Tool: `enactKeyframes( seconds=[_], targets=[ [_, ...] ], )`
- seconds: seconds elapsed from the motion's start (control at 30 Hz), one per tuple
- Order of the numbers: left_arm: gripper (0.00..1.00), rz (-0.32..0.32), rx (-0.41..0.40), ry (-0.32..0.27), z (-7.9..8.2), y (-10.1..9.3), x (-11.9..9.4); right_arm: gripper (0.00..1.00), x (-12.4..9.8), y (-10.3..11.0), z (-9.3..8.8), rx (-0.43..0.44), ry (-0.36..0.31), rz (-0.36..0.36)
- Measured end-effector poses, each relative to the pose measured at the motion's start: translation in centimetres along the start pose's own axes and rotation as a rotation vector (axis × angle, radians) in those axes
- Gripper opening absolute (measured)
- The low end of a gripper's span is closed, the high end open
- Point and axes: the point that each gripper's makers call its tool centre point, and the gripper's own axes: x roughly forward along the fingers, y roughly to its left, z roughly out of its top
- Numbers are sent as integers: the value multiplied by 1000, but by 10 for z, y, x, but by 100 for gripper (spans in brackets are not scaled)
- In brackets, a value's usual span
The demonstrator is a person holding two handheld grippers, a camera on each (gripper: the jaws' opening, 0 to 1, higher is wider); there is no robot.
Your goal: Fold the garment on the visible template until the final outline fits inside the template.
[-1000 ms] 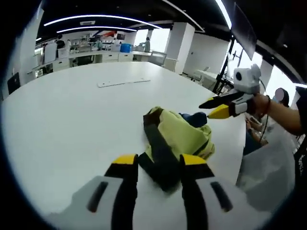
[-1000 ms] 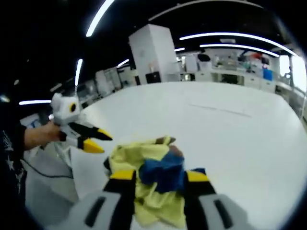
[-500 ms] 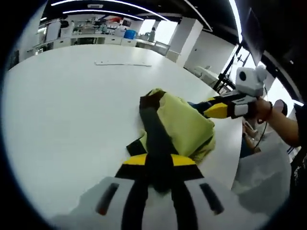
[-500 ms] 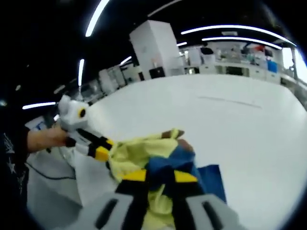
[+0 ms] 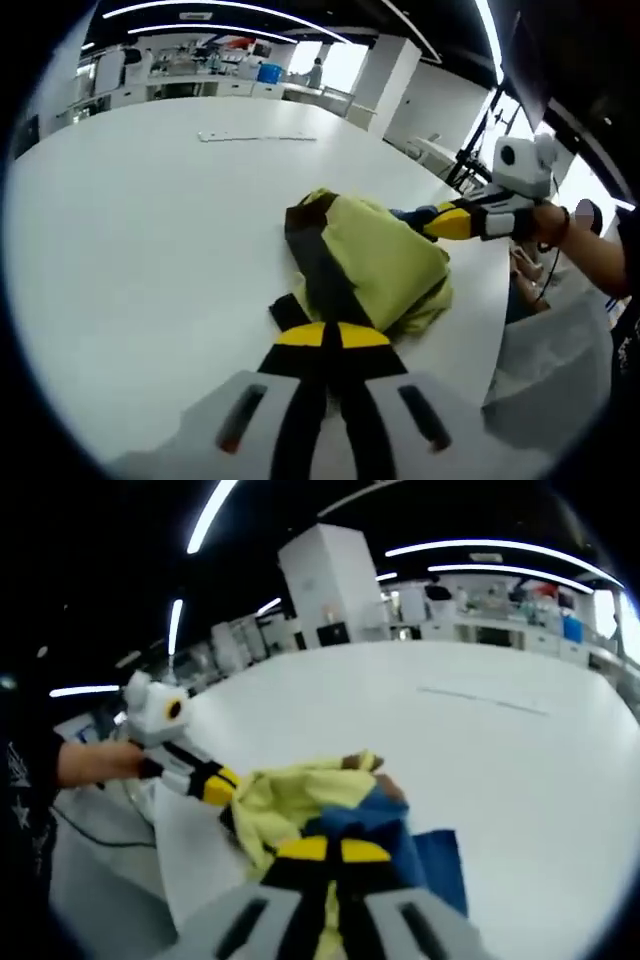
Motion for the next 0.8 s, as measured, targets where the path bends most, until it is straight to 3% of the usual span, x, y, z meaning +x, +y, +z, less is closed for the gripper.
enactKeyframes(
  seconds=[0.23, 0.5, 0.6, 0.8],
  targets=[
    [0, 31, 28, -58, 23, 4, -17, 0, -8, -2, 13, -49, -16, -20],
    [0, 64, 55, -175, 69, 15, -39, 0, -20, -13, 36, -142, -17, -59],
    [0, 53, 35, -219, 82, 18, -45, 0, -24, -18, 44, -145, -18, -67],
    [0, 58, -30, -278, 94, 31, -51, 0, -34, -29, 59, -119, -45, -85]
  ],
)
